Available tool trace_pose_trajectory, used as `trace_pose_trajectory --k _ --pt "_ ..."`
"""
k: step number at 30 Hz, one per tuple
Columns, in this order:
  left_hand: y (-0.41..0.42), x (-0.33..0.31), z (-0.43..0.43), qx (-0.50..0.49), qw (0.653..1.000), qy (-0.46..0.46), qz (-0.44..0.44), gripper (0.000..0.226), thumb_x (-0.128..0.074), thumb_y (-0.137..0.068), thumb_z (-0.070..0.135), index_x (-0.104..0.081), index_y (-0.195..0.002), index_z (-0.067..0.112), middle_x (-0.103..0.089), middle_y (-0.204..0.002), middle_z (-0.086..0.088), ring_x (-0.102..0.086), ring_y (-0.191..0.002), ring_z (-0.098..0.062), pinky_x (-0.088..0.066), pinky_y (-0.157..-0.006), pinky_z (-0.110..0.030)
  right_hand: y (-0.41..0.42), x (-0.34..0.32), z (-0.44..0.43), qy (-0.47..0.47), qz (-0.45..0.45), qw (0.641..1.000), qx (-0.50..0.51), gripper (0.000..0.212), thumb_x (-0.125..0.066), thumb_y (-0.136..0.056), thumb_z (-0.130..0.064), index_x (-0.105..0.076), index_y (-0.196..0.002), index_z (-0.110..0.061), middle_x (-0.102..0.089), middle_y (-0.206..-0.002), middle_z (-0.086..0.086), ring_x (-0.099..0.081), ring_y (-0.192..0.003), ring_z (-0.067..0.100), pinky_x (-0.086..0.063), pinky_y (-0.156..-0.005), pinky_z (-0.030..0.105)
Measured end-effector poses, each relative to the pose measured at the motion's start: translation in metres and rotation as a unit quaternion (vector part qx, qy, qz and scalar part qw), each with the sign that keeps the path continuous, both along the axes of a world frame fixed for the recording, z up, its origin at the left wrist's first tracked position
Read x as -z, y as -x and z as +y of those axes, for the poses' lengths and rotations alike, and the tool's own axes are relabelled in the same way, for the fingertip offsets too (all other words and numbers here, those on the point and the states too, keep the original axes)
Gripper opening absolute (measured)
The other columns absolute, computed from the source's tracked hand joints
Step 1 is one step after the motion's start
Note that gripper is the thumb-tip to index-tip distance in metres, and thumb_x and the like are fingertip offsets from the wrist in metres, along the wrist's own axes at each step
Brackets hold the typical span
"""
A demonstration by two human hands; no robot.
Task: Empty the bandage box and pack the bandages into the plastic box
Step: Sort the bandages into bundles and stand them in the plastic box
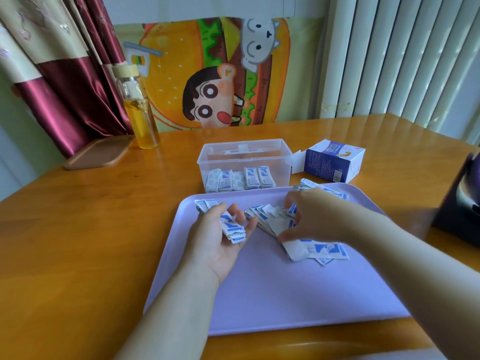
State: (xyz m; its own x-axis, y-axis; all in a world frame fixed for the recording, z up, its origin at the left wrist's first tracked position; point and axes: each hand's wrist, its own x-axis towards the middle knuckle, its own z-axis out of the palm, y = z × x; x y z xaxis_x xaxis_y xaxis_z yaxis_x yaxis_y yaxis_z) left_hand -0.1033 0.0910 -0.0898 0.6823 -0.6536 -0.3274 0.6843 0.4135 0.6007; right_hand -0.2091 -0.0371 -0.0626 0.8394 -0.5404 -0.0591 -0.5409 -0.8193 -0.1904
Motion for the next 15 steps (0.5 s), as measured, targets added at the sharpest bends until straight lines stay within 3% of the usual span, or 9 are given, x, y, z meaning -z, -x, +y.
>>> trace_pose_trajectory --k 3,6,8,11,15 --pt "0.001 -0.002 0.001 -0.016 1.0 -0.01 -0.006 0.006 -0.045 -0.097 0.008 -0.05 -0.095 0.011 -0.056 -0.09 -0.012 -0.059 -0.049 -0.011 -0.059 -0.057 -0.037 -0.002 0.005 0.001 0.009 -0.003 1.0 -0.003 0.059 -0.074 -0.069 -0.052 -0.052 -0.116 -0.024 -0.051 -0.09 -0.008 -0.049 -0.081 0.014 -0.033 -0.054 0.02" --pt "0.001 -0.002 0.001 -0.011 1.0 -0.016 -0.006 0.007 -0.045 -0.097 0.007 -0.05 -0.094 0.012 -0.056 -0.092 -0.012 -0.057 -0.061 -0.014 -0.057 -0.06 -0.039 -0.003 0.006 0.0 -0.042 -0.008 0.999 -0.012 0.062 -0.076 -0.071 -0.039 -0.047 -0.125 -0.027 -0.051 -0.095 -0.009 -0.051 -0.087 0.014 -0.038 -0.065 0.023" --pt "0.001 -0.002 0.001 -0.008 1.0 -0.023 -0.007 0.008 -0.045 -0.097 0.007 -0.05 -0.093 0.012 -0.057 -0.092 -0.012 -0.056 -0.063 -0.015 -0.055 -0.06 -0.038 -0.002 0.006 0.0 -0.056 -0.011 0.998 -0.023 0.064 -0.076 -0.072 -0.033 -0.044 -0.128 -0.028 -0.054 -0.096 -0.008 -0.051 -0.086 0.013 -0.04 -0.063 0.022" --pt "0.0 -0.001 0.001 -0.005 0.999 -0.029 -0.012 0.008 -0.044 -0.097 0.007 -0.05 -0.096 0.012 -0.058 -0.092 -0.01 -0.05 -0.057 -0.012 -0.055 -0.052 -0.026 0.0 0.004 -0.003 -0.109 -0.04 0.993 -0.024 0.064 -0.077 -0.073 -0.026 -0.045 -0.128 -0.031 -0.061 -0.094 -0.008 -0.053 -0.076 0.007 -0.037 -0.057 0.014" --pt "-0.004 0.002 0.0 0.009 0.999 -0.031 -0.023 0.01 -0.044 -0.097 0.009 -0.05 -0.101 0.014 -0.057 -0.089 -0.008 -0.043 -0.052 -0.01 -0.04 -0.041 -0.014 0.003 0.001 -0.01 -0.191 -0.112 0.975 -0.006 0.049 -0.076 -0.076 -0.022 -0.051 -0.117 -0.032 -0.065 -0.077 -0.011 -0.053 -0.059 -0.001 -0.037 -0.05 0.009"
